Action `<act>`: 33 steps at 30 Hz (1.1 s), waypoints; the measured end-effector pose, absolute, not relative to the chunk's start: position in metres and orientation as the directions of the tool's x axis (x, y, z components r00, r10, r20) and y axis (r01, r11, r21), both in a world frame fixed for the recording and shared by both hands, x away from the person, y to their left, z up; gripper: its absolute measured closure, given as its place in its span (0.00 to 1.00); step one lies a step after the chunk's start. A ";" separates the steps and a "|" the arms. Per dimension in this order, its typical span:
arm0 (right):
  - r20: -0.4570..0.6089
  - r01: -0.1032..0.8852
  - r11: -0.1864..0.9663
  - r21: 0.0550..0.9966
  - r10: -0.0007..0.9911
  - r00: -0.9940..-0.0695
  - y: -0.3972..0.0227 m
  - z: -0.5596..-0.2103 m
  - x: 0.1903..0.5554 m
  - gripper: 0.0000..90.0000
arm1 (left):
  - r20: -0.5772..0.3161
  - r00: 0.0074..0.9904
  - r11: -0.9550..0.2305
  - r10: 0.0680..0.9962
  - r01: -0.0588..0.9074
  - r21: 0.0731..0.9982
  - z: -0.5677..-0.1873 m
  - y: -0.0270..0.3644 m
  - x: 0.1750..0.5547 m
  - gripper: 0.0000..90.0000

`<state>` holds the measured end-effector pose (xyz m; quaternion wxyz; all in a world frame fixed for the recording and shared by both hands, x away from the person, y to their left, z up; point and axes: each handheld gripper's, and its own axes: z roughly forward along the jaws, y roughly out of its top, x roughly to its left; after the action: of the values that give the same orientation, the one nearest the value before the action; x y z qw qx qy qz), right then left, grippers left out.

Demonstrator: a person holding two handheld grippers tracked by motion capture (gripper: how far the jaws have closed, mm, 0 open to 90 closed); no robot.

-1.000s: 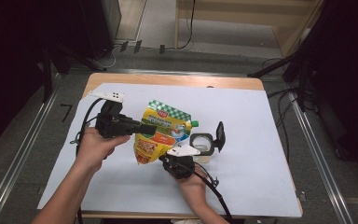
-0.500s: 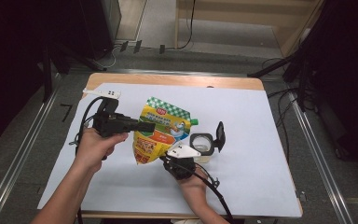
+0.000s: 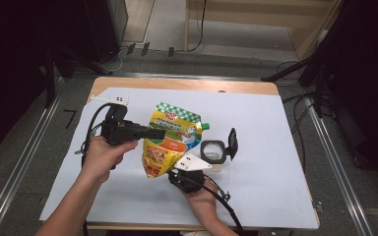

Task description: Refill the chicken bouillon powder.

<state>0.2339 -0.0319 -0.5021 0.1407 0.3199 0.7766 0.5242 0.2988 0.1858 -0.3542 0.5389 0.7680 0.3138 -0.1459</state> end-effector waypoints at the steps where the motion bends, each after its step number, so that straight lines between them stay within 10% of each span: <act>1: 0.106 0.346 0.257 0.902 0.646 -0.756 -0.032 -0.502 0.234 0.83 | -0.545 0.769 -0.229 0.333 0.627 0.745 -0.354 0.184 0.298 1.00; 33: 0.104 0.300 0.323 0.898 0.506 -0.856 -0.020 -0.484 0.206 0.72 | -0.390 0.815 -0.381 0.429 0.555 0.740 -0.368 0.144 0.287 0.92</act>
<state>0.2063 -0.0198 -0.4838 0.0981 0.2497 0.8074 0.5255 0.2871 0.1445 -0.3683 0.4706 0.8282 0.2970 -0.0669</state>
